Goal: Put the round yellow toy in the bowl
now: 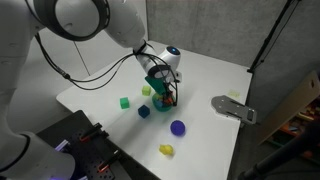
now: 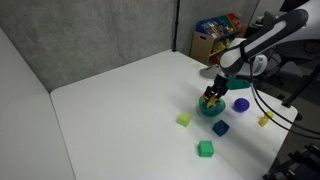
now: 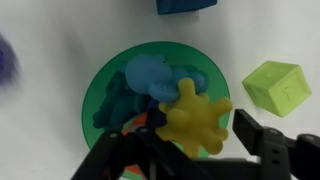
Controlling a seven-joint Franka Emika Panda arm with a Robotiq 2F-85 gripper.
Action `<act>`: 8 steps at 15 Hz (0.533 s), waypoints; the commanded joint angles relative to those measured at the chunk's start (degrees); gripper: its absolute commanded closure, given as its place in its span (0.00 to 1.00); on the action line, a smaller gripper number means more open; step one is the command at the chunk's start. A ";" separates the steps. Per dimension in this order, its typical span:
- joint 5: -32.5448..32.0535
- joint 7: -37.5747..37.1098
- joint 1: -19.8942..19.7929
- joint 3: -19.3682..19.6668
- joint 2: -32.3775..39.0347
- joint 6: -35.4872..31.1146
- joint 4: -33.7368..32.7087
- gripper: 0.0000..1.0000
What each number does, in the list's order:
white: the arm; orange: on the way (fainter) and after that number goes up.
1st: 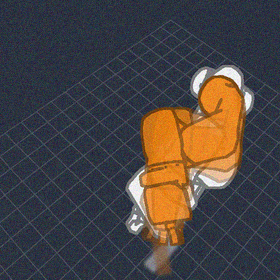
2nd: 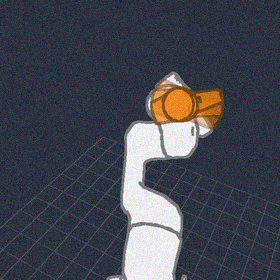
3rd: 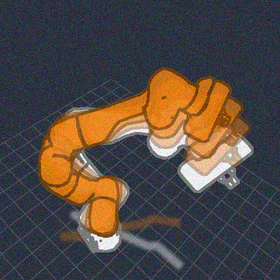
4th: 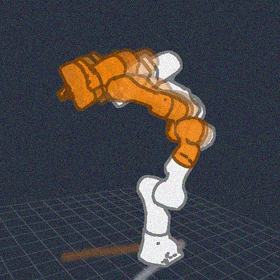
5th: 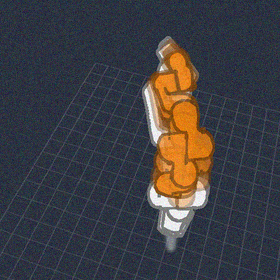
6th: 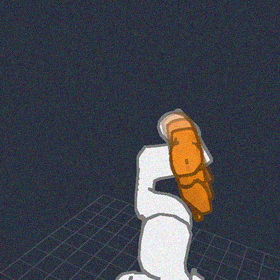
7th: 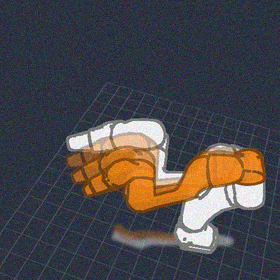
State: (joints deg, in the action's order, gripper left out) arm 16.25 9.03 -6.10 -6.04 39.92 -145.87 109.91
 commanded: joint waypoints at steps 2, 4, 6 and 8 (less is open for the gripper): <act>0.54 0.39 -1.56 -1.66 -3.35 2.63 0.62 0.00; 0.75 0.54 -1.70 -2.00 -5.60 4.36 1.26 0.00; 0.55 0.76 -1.42 -1.83 -8.35 6.44 2.10 0.00; 0.10 0.89 -0.94 -1.28 -11.47 9.20 2.98 0.00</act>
State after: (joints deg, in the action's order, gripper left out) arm 16.31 9.12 -6.55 -7.14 34.01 -140.52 110.12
